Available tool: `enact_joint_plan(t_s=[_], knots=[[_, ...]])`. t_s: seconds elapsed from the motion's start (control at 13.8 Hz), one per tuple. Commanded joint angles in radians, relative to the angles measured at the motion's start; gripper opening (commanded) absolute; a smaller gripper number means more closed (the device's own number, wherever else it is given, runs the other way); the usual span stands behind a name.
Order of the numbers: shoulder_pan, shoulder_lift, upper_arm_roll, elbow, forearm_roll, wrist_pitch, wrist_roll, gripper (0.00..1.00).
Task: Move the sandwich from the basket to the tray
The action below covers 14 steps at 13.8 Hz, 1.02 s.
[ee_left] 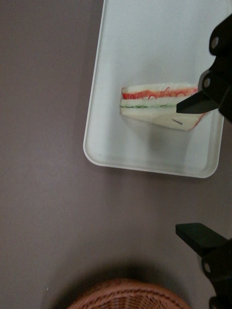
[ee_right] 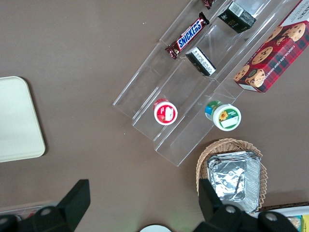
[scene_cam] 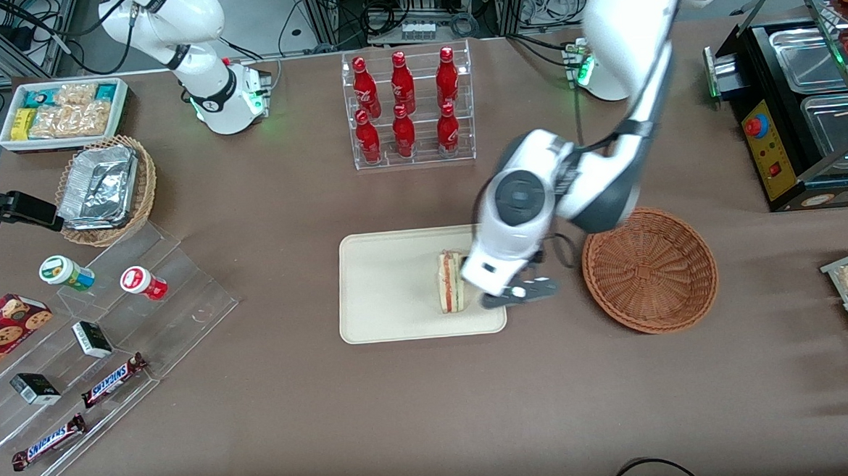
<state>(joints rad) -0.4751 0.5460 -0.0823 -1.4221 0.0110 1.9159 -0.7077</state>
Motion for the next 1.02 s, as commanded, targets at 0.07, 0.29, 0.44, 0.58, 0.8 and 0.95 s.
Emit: enact_joint_plan(t_s=[0.07, 0.29, 0.44, 0.58, 0.8, 0.95], knots=[[0.127, -0.106, -0.008, -0.044, -0.045, -0.106, 0.141, 1.0], [0.2, -0.173, -0.007, -0.092, -0.045, -0.141, 0.204, 1.0], [0.245, -0.23, -0.005, -0.118, -0.045, -0.193, 0.255, 1.0], [0.288, -0.282, -0.005, -0.12, -0.045, -0.274, 0.303, 1.0], [0.346, -0.38, -0.01, -0.139, -0.034, -0.388, 0.417, 1.0], [0.383, -0.457, -0.01, -0.143, -0.026, -0.434, 0.493, 1.0]])
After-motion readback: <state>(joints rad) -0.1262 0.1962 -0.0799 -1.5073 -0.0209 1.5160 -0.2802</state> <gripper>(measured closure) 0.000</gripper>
